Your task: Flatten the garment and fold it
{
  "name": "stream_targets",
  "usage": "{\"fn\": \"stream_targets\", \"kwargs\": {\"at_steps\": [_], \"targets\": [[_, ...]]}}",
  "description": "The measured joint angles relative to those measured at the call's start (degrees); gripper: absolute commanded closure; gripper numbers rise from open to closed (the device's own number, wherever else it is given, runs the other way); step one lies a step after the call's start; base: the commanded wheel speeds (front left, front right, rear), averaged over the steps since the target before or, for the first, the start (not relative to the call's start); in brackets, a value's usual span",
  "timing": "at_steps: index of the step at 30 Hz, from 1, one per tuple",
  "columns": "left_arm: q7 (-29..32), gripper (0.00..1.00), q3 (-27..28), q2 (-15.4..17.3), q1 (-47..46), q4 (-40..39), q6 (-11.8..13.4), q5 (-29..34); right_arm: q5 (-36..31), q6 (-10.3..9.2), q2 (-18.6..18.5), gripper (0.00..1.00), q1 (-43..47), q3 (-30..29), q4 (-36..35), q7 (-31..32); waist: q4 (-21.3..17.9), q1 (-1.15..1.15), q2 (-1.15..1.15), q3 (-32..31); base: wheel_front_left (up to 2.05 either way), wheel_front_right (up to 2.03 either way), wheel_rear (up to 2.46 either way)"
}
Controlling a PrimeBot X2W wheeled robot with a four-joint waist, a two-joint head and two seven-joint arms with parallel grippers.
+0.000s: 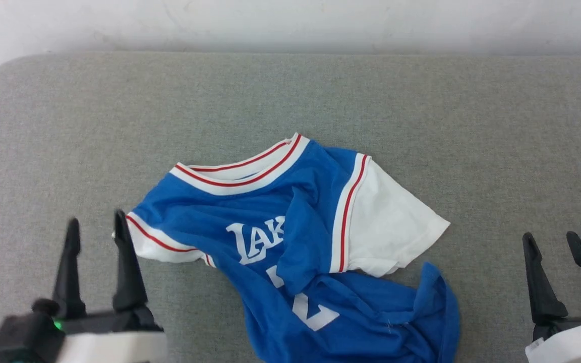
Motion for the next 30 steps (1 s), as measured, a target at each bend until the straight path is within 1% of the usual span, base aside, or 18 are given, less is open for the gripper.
{"fn": "stream_targets", "kwargs": {"at_steps": [4,9,12,16,19,21,25,30], "targets": [[0.00,0.00,0.00,-1.56,2.94,0.20,-1.96,2.71,-0.62,0.00,0.00,0.00,0.35,-0.04,-0.16,-0.11,0.51,0.00,0.00,-0.34,0.00,0.00,0.00],[0.00,0.00,0.25,-2.79,2.72,0.48,-4.09,4.74,-3.80,0.00,0.00,0.00,-2.51,1.09,-0.82,3.22,1.70,0.00,0.00,-0.08,0.00,0.00,0.00],[0.00,0.00,0.23,-3.63,2.07,0.87,-5.32,5.26,-6.82,0.00,0.00,0.00,-6.22,2.99,-0.66,8.34,2.27,0.00,0.00,0.56,0.00,0.00,0.00],[0.00,0.00,0.21,-4.64,0.92,1.71,-6.57,5.61,-9.42,0.00,-0.05,0.00,-11.21,5.91,2.20,19.63,3.03,0.01,0.00,1.83,0.00,0.00,0.00],[0.00,0.00,0.01,-5.67,0.02,2.35,-7.73,5.63,-10.01,0.01,-1.76,0.00,-14.54,8.45,5.12,27.75,3.63,0.01,0.00,3.11,0.00,0.00,0.00],[0.00,0.00,-0.18,-6.39,-0.81,2.98,-8.53,5.67,-9.80,0.02,-4.26,0.00,-16.68,10.12,6.80,31.30,4.14,0.01,0.00,4.01,0.00,0.00,0.00],[0.00,0.00,-0.19,-7.78,-2.20,4.03,-9.59,5.88,-9.26,0.01,-6.91,0.00,-20.48,10.60,9.48,34.33,5.40,0.02,0.00,5.71,0.00,0.00,0.00],[0.00,0.00,-0.02,-9.06,-3.10,5.41,-11.10,6.44,-7.57,0.00,-9.96,0.00,-22.12,11.83,13.80,38.01,7.20,0.01,0.00,7.36,0.00,0.00,0.00]]}}
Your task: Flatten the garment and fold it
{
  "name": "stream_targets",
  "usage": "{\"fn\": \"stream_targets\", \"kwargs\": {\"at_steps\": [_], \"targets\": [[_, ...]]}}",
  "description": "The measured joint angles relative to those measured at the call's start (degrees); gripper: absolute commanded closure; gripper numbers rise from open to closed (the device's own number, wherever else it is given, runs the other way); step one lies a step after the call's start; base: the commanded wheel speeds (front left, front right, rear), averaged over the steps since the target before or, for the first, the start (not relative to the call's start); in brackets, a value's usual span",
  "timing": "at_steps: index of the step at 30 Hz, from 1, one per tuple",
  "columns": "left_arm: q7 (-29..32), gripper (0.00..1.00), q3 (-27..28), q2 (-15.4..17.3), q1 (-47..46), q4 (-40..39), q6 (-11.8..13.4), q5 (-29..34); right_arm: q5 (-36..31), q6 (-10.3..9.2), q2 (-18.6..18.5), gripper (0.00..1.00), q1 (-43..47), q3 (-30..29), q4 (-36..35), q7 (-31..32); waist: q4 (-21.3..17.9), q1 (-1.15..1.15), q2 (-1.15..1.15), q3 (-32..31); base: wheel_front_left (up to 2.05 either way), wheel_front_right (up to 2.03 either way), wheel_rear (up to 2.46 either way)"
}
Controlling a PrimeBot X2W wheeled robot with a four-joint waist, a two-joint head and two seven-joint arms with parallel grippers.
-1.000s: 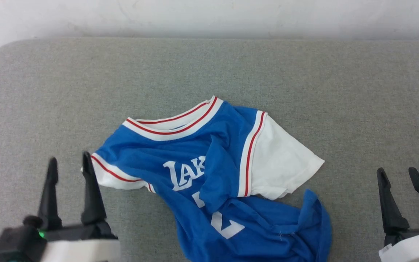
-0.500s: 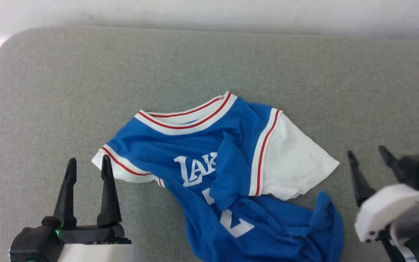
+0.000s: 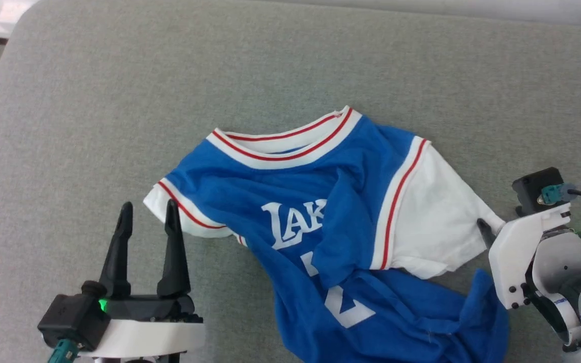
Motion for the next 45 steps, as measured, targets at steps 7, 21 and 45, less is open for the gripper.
{"fn": "stream_targets", "kwargs": {"at_steps": [7,21,45], "targets": [[0.00,0.00,0.38,-1.08,-0.40,1.47,-1.42,0.27,4.80,-0.11,-2.75,1.00,-1.38,1.11,-0.85,7.89,1.78,-0.01,0.00,1.16,0.00,0.00,0.00],[0.10,0.00,1.46,-1.31,-0.10,1.70,-1.85,1.49,2.04,0.01,3.44,1.00,1.25,-7.61,-6.20,-4.83,-1.38,-0.01,0.00,-3.31,0.00,0.00,0.00],[45.68,0.00,-9.05,22.02,-30.55,9.48,-13.08,-7.11,-0.25,0.01,7.13,1.00,7.55,-13.23,-9.89,-10.46,-5.75,0.00,0.00,-1.32,0.00,0.00,0.00]]}}
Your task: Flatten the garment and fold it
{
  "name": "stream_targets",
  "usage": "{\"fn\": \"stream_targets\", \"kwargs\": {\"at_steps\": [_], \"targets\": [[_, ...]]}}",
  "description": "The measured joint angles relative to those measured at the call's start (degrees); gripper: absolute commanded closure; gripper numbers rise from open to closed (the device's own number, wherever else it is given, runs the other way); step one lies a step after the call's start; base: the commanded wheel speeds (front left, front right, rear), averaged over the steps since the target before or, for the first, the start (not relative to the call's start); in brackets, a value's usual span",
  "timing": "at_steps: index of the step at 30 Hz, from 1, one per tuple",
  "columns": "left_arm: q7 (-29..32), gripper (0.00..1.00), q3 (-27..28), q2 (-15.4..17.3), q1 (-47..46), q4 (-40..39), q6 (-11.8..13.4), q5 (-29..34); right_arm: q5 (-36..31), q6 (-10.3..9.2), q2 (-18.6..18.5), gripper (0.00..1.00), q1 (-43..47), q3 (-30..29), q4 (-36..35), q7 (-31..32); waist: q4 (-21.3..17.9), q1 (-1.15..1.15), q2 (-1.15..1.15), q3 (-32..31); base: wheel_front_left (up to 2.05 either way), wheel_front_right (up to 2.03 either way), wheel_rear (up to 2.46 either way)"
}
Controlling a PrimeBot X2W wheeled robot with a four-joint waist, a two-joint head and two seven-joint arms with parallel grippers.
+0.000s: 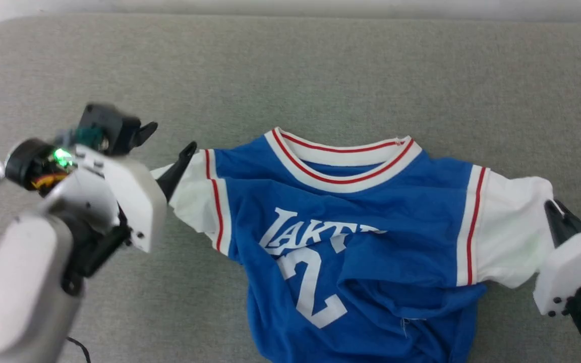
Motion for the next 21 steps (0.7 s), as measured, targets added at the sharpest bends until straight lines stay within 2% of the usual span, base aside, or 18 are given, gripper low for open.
{"fn": "stream_targets", "kwargs": {"at_steps": [2,5,8,14,21], "targets": [[5.69,0.00,-2.98,3.53,-3.14,1.71,-0.01,-5.37,0.02,0.00,-0.12,1.00,-0.85,1.00,0.02,0.00,-0.62,0.00,0.00,0.72,0.00,0.00,0.00],[14.33,0.00,-4.35,7.80,-5.66,4.92,-0.01,-12.22,0.03,0.00,-0.11,1.00,-1.82,2.08,0.12,0.00,-1.65,0.00,0.00,1.87,0.00,0.00,0.00],[20.01,0.00,-4.57,9.98,-6.31,6.62,-0.01,-16.33,0.04,0.00,0.03,1.00,-2.27,3.00,0.27,-0.01,-2.70,0.00,0.00,2.96,0.00,0.00,0.00],[22.40,0.00,-4.36,10.44,-6.62,8.96,0.14,-19.41,0.46,0.00,0.16,1.00,-2.69,3.31,0.38,0.00,-4.26,0.00,0.00,4.86,0.00,0.00,0.00],[26.55,0.00,-2.63,9.34,-5.92,9.98,2.81,-25.61,0.45,0.00,0.11,1.00,-2.95,3.15,-0.12,0.54,-4.73,-0.01,0.00,6.50,0.00,0.00,0.00]]}}
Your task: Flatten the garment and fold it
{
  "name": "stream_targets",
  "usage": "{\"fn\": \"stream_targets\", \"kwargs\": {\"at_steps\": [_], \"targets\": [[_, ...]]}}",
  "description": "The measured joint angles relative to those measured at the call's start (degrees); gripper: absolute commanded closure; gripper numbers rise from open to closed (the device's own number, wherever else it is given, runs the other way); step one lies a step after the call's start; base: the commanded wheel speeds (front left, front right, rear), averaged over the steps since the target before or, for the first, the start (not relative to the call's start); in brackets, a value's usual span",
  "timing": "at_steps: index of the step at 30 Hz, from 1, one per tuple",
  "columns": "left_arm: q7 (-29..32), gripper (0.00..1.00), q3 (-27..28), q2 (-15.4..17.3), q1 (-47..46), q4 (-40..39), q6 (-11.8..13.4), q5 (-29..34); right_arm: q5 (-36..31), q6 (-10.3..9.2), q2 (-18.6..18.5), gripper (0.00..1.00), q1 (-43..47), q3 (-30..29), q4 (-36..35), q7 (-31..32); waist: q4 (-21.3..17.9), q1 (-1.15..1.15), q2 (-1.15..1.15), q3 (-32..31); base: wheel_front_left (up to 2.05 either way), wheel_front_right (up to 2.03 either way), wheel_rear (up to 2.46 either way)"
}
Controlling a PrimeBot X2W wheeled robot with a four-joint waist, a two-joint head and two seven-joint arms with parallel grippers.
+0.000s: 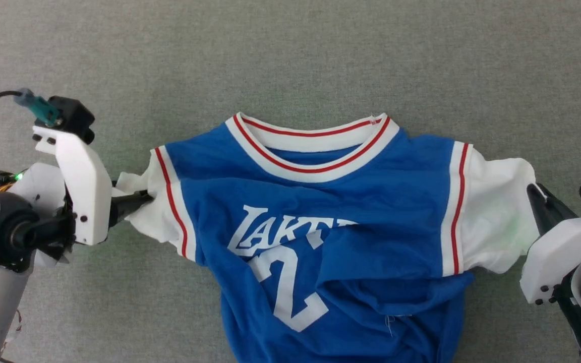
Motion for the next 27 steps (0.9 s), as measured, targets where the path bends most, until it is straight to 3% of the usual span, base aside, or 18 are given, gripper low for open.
{"fn": "stream_targets", "kwargs": {"at_steps": [1,2,4,13,22,27], "targets": [[0.04,0.14,0.22,-0.04,0.09,-0.21,0.23,-0.49,0.00,0.00,-0.02,1.00,-0.12,-0.03,-0.13,0.07,0.02,0.00,0.00,0.20,0.00,0.00,0.00],[0.02,0.55,0.51,-0.19,0.27,-0.36,0.37,-0.91,-0.01,0.00,-0.03,1.00,-0.32,-0.04,-0.22,0.22,0.07,0.00,0.00,0.38,0.00,0.00,0.00],[-0.64,1.00,0.74,-0.60,0.40,-0.58,0.36,-1.08,-0.02,0.00,-0.12,1.00,-0.91,-0.12,-0.33,0.48,0.21,0.00,0.00,0.66,0.00,0.00,0.00],[-11.16,1.00,4.10,-5.71,0.34,-0.07,0.19,-2.19,-0.34,0.00,-0.22,1.00,-2.10,-0.58,-0.60,-0.53,0.95,0.01,0.00,-0.48,0.00,0.00,0.00],[-25.83,1.00,11.15,-7.38,-1.29,-1.89,-0.10,-0.47,0.52,0.00,0.33,1.00,-6.80,-1.00,-3.88,-4.12,0.71,0.00,0.00,-6.26,0.00,0.00,0.00],[-30.53,1.00,12.77,-7.88,-4.11,-4.39,1.93,2.80,2.15,0.00,-2.49,1.00,-14.64,1.15,-5.27,-2.71,0.18,0.00,0.00,-10.49,0.00,0.00,0.00]]}}
